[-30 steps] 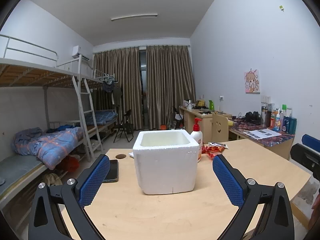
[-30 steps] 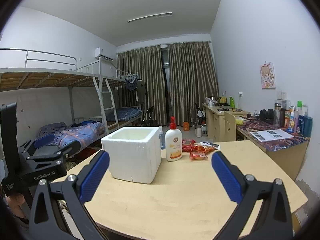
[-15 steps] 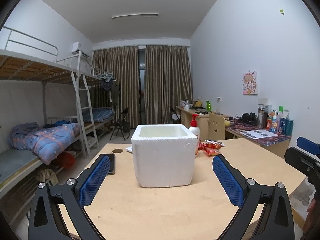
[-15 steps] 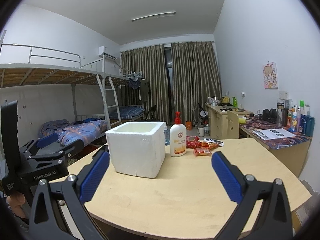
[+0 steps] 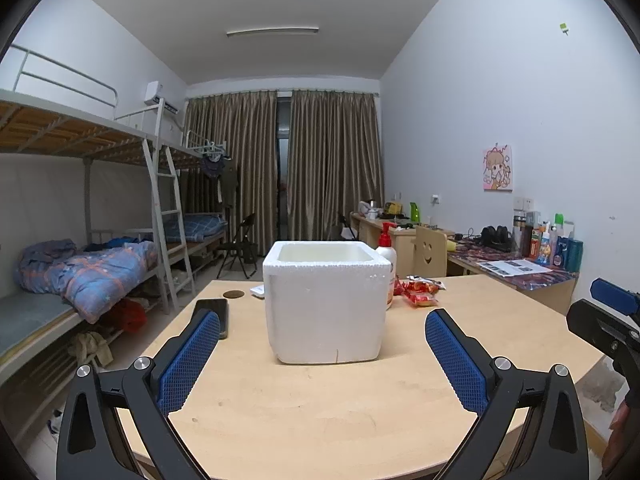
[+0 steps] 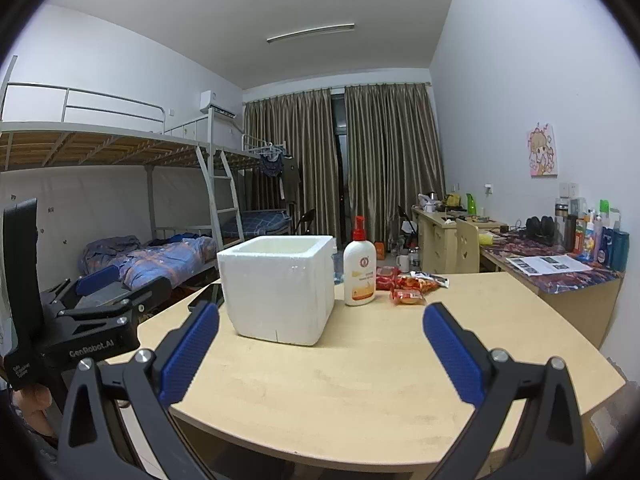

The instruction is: Organize soft objects

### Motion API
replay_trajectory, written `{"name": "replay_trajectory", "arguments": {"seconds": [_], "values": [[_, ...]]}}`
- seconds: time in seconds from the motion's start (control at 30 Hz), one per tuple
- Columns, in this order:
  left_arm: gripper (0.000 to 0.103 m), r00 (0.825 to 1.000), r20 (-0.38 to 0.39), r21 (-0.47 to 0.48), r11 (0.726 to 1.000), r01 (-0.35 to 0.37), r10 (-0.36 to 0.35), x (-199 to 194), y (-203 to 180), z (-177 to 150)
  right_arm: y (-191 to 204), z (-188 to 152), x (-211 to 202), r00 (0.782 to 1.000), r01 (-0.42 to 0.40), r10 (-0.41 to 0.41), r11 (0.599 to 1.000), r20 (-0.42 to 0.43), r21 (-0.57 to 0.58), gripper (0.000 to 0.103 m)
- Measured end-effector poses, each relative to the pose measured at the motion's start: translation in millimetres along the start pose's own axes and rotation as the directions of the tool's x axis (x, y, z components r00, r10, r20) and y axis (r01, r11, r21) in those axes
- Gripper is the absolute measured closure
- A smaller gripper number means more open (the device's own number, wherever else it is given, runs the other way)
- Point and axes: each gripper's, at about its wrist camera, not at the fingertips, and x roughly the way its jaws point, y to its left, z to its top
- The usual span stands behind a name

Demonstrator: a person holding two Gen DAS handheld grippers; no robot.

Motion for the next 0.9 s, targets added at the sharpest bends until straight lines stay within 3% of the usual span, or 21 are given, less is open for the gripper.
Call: {"name": "replay_trajectory", "arguments": {"seconds": [0.8, 0.9], "values": [[0.0, 0.999, 0.039, 0.015, 1.0, 0.018, -0.018, -47.1, 1.0, -21.7, 23.1, -20.8, -30.1, 1.0, -0.015, 0.015, 1.0, 0.019, -0.012, 0.0], [0.0, 0.999, 0.042, -0.001, 1.0, 0.02, -0.02, -48.8, 3.8, -29.5, 25.1, -28.9, -29.5, 0.999, 0.012, -0.011, 1.0, 0.036, -0.007, 0.0]]}}
